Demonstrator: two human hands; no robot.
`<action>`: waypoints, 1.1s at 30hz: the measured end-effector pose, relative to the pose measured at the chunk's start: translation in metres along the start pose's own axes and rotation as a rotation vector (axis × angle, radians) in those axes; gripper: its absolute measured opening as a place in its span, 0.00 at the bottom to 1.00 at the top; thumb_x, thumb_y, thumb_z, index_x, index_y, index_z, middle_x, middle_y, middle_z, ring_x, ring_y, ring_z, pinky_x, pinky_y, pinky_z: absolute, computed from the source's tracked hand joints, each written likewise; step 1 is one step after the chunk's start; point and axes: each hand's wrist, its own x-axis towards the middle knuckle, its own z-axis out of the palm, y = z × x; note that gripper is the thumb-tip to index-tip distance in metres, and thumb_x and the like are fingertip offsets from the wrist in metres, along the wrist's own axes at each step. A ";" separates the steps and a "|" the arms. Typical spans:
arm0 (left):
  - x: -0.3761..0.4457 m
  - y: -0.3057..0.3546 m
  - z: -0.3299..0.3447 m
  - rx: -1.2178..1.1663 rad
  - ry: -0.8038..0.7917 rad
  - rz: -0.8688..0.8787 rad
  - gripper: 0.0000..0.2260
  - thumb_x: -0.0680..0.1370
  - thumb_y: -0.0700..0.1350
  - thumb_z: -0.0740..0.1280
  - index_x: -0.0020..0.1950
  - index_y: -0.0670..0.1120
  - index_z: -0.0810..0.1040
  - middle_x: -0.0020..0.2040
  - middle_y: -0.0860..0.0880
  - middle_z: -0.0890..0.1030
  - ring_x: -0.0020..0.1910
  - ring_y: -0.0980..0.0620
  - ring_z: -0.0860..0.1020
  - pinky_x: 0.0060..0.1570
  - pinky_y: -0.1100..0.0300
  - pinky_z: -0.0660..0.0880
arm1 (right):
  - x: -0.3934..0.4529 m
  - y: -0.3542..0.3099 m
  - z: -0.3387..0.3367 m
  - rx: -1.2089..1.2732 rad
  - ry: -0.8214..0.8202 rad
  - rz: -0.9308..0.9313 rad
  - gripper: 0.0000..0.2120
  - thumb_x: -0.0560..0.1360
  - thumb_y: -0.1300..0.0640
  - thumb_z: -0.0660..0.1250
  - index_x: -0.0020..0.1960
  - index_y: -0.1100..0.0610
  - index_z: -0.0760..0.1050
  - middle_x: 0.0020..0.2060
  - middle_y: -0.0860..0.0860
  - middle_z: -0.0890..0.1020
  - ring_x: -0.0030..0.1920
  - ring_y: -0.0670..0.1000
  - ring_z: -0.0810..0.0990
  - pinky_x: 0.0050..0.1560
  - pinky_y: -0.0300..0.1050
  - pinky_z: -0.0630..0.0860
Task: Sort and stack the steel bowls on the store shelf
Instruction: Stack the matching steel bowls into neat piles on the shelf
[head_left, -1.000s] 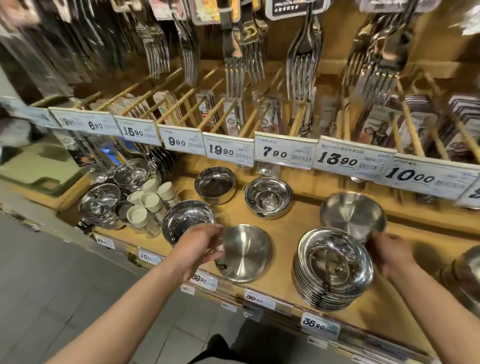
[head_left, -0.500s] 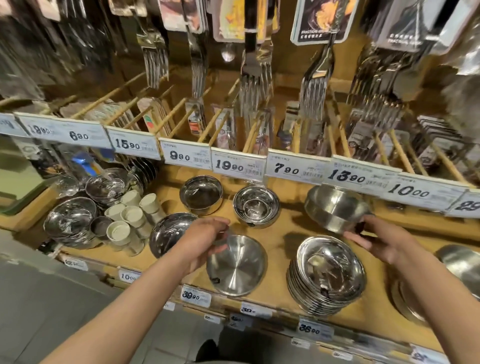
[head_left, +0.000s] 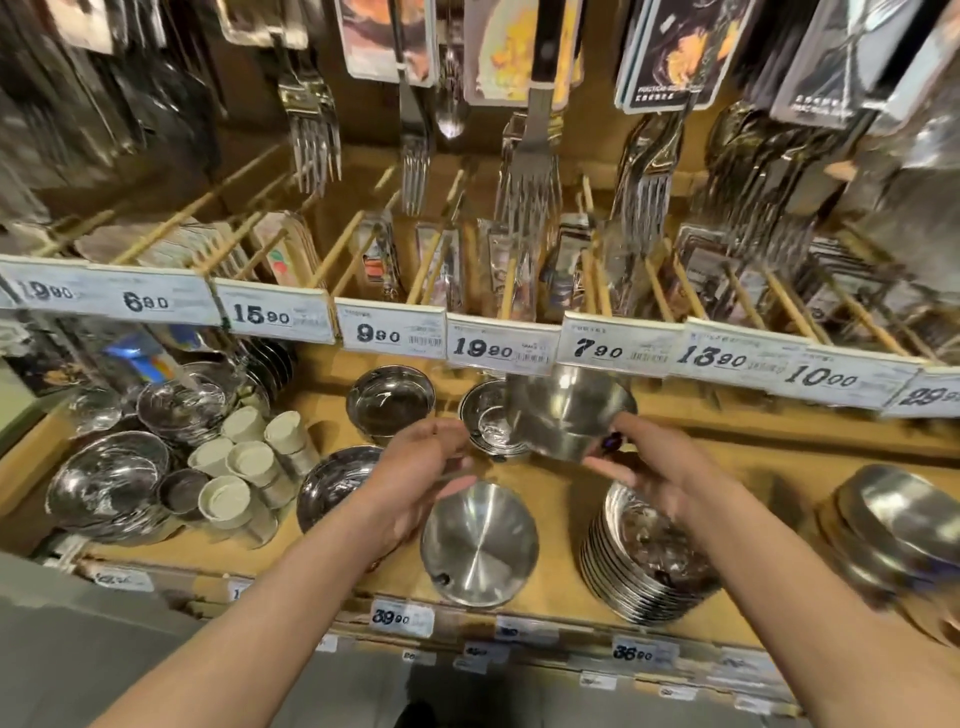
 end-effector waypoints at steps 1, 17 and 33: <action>0.000 0.002 0.001 -0.016 -0.013 0.002 0.12 0.81 0.44 0.68 0.62 0.41 0.77 0.51 0.41 0.81 0.49 0.48 0.82 0.47 0.55 0.84 | -0.006 0.007 0.010 0.010 -0.012 -0.005 0.03 0.79 0.65 0.68 0.50 0.65 0.78 0.45 0.62 0.82 0.47 0.58 0.83 0.30 0.44 0.83; 0.007 -0.023 -0.040 0.229 -0.036 0.008 0.14 0.79 0.34 0.65 0.65 0.40 0.72 0.53 0.40 0.81 0.36 0.49 0.84 0.33 0.59 0.80 | -0.004 0.100 0.033 -0.166 0.042 -0.164 0.16 0.77 0.61 0.70 0.64 0.58 0.73 0.41 0.54 0.88 0.43 0.53 0.88 0.53 0.59 0.84; -0.015 -0.073 -0.026 0.611 0.014 0.280 0.21 0.80 0.42 0.62 0.72 0.54 0.66 0.53 0.54 0.80 0.45 0.59 0.81 0.41 0.71 0.77 | 0.016 0.168 0.018 -0.168 0.218 -0.113 0.11 0.76 0.68 0.68 0.55 0.58 0.75 0.50 0.58 0.84 0.44 0.53 0.87 0.37 0.43 0.83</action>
